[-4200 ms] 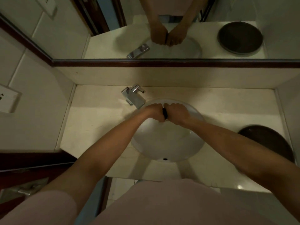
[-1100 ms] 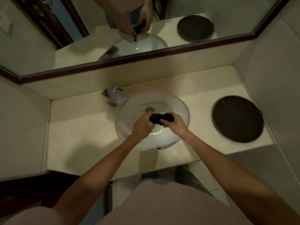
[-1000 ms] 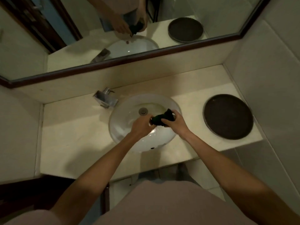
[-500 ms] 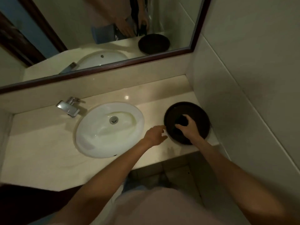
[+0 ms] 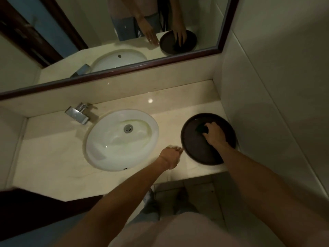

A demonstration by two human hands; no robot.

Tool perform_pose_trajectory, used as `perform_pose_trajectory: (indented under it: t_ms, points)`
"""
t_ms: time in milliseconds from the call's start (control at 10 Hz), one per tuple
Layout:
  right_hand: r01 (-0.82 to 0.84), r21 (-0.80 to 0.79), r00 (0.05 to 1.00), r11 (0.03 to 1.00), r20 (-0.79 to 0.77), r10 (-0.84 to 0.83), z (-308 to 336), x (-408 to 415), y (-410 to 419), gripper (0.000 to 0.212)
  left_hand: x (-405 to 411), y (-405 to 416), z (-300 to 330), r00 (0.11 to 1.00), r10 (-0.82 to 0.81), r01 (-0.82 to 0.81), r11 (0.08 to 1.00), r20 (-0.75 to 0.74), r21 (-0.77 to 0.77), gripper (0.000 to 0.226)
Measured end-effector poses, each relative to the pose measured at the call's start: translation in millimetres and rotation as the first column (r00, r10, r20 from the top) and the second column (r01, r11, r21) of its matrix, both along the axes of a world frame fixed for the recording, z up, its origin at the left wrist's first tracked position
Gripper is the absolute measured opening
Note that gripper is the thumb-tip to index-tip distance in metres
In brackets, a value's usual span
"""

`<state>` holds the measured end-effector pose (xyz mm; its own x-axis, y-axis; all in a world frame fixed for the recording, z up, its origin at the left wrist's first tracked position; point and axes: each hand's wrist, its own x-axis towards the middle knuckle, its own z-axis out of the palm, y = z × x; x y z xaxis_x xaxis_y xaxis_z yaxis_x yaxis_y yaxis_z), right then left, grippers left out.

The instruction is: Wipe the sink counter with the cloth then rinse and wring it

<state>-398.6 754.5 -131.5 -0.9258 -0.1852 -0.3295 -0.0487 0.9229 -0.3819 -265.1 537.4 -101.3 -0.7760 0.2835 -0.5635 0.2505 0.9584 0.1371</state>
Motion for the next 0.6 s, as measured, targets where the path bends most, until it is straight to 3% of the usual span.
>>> perform_pose_trajectory:
  t_ms: [100, 300, 400, 500, 600]
  points:
    - [-0.010, -0.001, 1.000, 1.000, 0.022, 0.010, 2, -4, -3, 0.050, -1, -1, 1, 0.999, -0.041, 0.042, 0.997, 0.022, -0.057, 0.063]
    - [-0.022, -0.006, 0.991, 1.000, 0.131, 0.022, 0, 1, -1, 0.072, -3, -5, 5, 0.997, -0.067, 0.069, 0.995, 0.030, -0.073, 0.064]
    - [-0.006, 0.041, 1.000, 0.999, -0.001, 0.006, 10, 12, -6, 0.068, -3, -13, 19, 0.998, -0.063, 0.064, 0.997, 0.014, -0.047, 0.067]
    - [-0.023, -0.111, 0.988, 0.994, -0.152, 0.006, 28, 28, -29, 0.050, 2, -31, 29, 0.999, 0.016, -0.014, 0.999, -0.040, 0.048, 0.069]
    - [-0.031, -0.386, 0.999, 0.922, -0.041, 0.017, 44, 59, -55, 0.032, 17, -56, 45, 0.973, 0.206, -0.189, 0.969, -0.100, 0.158, 0.069]
